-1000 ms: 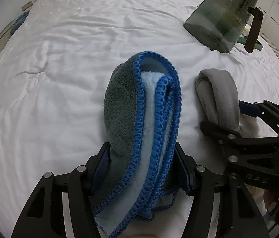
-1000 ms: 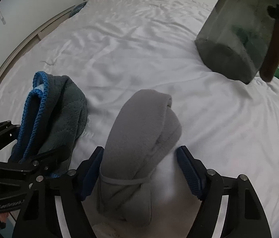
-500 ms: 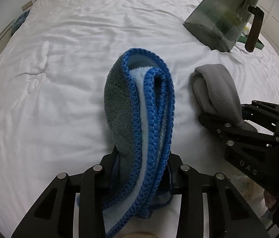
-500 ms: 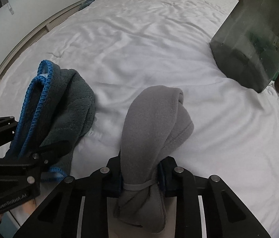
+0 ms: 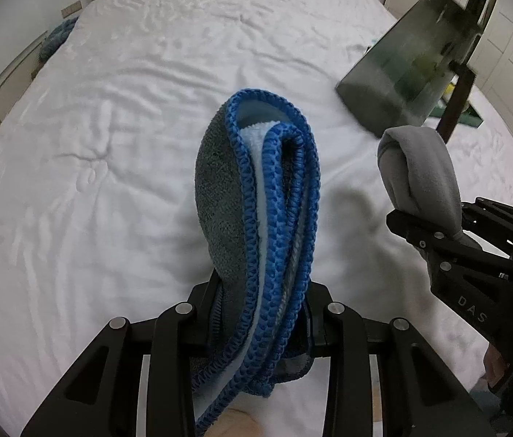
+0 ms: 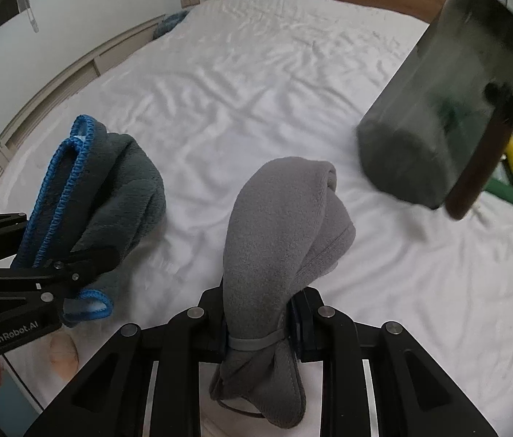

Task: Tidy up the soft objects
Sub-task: 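Carry the grey-blue towel with the left tool while the right tool carries the grey cloth to the tray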

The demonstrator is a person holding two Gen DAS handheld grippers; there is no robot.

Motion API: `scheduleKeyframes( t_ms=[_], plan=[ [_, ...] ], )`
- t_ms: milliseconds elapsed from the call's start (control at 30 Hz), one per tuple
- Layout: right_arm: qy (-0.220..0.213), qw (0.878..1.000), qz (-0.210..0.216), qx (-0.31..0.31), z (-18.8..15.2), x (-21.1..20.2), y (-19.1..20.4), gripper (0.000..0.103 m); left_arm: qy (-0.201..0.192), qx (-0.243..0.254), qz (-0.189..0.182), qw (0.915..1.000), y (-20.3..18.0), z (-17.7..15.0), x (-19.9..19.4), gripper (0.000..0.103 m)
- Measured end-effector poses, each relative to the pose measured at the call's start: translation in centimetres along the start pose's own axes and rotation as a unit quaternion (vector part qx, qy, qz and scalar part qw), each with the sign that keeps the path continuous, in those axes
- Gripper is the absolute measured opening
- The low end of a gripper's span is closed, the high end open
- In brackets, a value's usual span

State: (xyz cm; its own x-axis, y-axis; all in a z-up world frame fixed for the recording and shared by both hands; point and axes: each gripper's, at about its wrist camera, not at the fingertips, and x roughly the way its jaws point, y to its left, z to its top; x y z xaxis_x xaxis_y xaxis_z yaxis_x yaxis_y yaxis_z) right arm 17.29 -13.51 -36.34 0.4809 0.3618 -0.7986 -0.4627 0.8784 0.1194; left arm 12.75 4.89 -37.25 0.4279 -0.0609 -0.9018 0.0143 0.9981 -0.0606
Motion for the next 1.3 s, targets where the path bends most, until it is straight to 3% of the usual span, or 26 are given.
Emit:
scheduleKeyframes(
  t_ms=[267, 567, 967, 1300],
  plan=[
    [-0.004, 1.000, 0.007, -0.015, -0.6, -4.3, -2.7, 0.023, -0.011, 0.010, -0.013, 0.9998, -3.9, 1.3, -3.4, 0.029],
    [0.011, 1.000, -0.002, -0.024, -2.7, -9.3, -8.5, 0.023, -0.001, 0.027, -0.032, 0.9991, -10.2, 1.8, -5.4, 0.029],
    [0.002, 0.999, -0.048, 0.019, -4.8, -15.2, -18.9, 0.023, 0.001, 0.087, -0.087, 0.9924, -22.0, 3.8, -5.7, 0.029],
    [-0.026, 0.996, -0.076, 0.039, -5.1, -18.8, -25.0, 0.023, -0.018, 0.109, -0.098, 0.9891, -29.2, 7.6, -4.3, 0.029]
  ],
)
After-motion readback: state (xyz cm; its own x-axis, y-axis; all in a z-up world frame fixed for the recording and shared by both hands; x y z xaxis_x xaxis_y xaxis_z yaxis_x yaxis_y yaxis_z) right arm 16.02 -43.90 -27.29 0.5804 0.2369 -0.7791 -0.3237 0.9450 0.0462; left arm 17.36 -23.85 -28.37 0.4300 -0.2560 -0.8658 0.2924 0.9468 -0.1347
